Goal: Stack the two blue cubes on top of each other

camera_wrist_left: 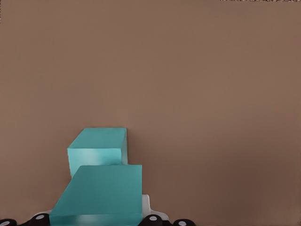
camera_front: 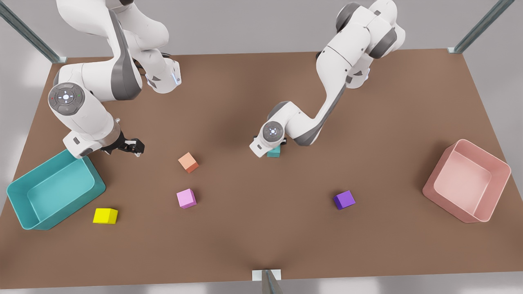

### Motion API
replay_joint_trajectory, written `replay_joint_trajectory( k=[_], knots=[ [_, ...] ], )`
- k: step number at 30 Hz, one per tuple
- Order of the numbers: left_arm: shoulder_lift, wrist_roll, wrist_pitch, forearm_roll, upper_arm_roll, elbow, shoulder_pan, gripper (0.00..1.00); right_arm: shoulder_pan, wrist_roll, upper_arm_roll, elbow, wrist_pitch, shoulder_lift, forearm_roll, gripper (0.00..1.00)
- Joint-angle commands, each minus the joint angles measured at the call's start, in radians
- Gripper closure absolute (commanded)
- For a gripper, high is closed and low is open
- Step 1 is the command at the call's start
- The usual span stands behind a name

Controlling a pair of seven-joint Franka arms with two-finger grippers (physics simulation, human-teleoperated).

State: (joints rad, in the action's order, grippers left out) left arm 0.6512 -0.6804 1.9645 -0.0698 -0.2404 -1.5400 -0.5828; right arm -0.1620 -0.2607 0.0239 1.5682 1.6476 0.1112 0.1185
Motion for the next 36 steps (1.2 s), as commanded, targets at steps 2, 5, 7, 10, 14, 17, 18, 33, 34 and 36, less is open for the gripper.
replay_joint_trajectory(
  k=[2, 5, 7, 10, 14, 17, 18, 33, 34, 36],
  knots=[
    [-0.002, -0.209, 0.039, -0.005, -0.002, -0.015, 0.0, 0.34, -0.001, 0.058, 0.001, -0.005, -0.014, 0.001, 0.003, 0.0],
    [-0.008, -0.208, 0.039, -0.002, -0.002, -0.038, 0.001, 0.34, -0.007, 0.057, 0.004, -0.007, -0.032, 0.001, 0.003, 0.0],
    [-0.01, -0.208, 0.039, -0.002, -0.002, -0.046, 0.003, 0.34, -0.007, 0.061, 0.005, -0.01, -0.032, 0.004, 0.003, 0.0],
    [-0.018, -0.208, 0.036, -0.002, -0.002, -0.055, 0.011, 0.34, -0.002, 0.058, 0.001, -0.02, -0.034, 0.007, 0.003, 0.0],
    [-0.021, -0.203, 0.037, 0.002, -0.002, -0.06, 0.012, 0.0, -0.007, 0.058, 0.004, -0.03, -0.077, 0.001, 0.004, 0.0],
    [-0.019, -0.203, 0.037, 0.007, -0.002, -0.063, 0.014, 0.0, -0.008, 0.058, 0.007, -0.03, -0.103, -0.001, 0.007, 0.0],
    [-0.019, -0.203, 0.037, 0.015, -0.002, -0.066, 0.015, 0.0, -0.008, 0.058, 0.008, -0.03, -0.103, -0.001, 0.007, 0.0],
    [-0.005, -0.202, 0.099, 0.022, -0.002, -0.089, 0.032, 0.0, -0.014, 0.055, 0.011, -0.028, -0.115, 0.001, 0.021, 0.0],
    [-0.007, -0.202, 0.096, 0.022, -0.002, -0.089, 0.032, 0.0, -0.014, 0.055, 0.011, -0.028, -0.115, 0.001, 0.021, 0.0],
    [-0.01, -0.203, 0.093, 0.021, -0.017, -0.089, 0.041, 0.0, -0.014, 0.055, 0.011, -0.028, -0.115, 0.001, 0.021, 0.0]
  ],
)
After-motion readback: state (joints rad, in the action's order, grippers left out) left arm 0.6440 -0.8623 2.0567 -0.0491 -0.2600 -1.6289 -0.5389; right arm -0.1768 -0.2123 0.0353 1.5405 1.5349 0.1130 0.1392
